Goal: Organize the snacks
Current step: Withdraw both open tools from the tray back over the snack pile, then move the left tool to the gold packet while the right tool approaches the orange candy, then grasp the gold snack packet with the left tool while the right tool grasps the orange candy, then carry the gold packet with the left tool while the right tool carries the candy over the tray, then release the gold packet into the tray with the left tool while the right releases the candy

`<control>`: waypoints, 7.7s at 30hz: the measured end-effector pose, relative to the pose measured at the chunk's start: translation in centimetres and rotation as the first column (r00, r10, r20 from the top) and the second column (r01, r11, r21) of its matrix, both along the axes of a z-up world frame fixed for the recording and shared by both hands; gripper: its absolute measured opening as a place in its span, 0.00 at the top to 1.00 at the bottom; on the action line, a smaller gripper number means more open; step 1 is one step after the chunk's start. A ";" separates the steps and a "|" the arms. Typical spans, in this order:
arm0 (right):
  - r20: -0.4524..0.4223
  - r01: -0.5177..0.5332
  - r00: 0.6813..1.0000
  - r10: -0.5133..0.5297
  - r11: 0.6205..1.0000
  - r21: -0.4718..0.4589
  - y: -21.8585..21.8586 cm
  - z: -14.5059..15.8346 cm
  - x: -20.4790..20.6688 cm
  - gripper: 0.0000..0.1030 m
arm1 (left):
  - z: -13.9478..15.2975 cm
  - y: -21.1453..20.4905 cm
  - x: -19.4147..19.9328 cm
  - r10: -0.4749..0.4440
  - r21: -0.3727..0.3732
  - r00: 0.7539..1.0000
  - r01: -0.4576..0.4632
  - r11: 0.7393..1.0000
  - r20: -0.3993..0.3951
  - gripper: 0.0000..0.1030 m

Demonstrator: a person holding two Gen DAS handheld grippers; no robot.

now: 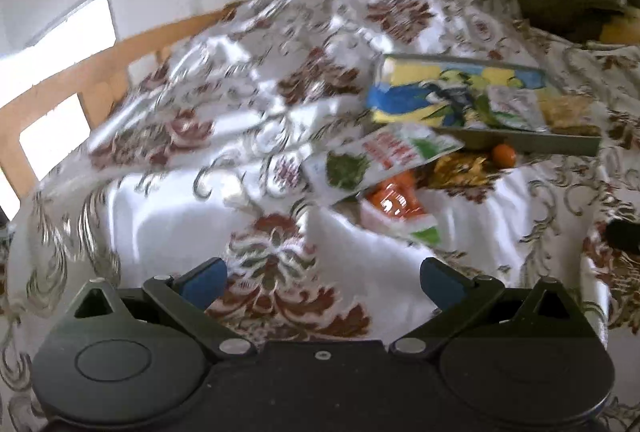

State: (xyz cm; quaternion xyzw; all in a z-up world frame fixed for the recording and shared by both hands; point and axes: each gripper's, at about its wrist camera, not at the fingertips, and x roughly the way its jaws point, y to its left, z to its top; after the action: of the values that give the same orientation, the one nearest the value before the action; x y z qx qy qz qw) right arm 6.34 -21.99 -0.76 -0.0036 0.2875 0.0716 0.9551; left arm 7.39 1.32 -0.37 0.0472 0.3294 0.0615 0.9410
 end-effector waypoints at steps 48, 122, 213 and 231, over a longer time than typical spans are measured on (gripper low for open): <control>0.018 -0.310 0.949 0.314 0.944 -0.115 6.0 -1.8 6.1 0.00 | -1.5 3.0 5.3 0.137 0.035 0.986 -0.134 0.990 -0.097 0.01; -0.149 -0.141 0.970 0.192 0.945 0.296 -2.8 -6.5 21.8 0.51 | -6.3 -9.7 18.7 -0.246 -0.183 0.966 0.228 0.956 -0.083 0.13; 0.070 -0.163 0.984 0.162 0.987 0.002 -2.4 -4.2 22.0 0.59 | -4.0 -11.2 27.5 0.023 -0.252 0.999 -0.014 0.968 0.031 0.42; 0.118 -0.124 0.985 0.122 0.992 0.014 -3.1 -2.5 21.4 0.21 | -0.9 -10.8 25.9 -0.001 -0.278 0.996 0.026 0.960 0.090 0.15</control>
State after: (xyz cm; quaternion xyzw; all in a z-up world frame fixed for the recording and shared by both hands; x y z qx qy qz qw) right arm 27.75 -25.11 -3.29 -0.0155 0.2294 0.1331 0.9641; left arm 33.28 -9.48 -1.28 -0.0865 0.2924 0.0099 0.9523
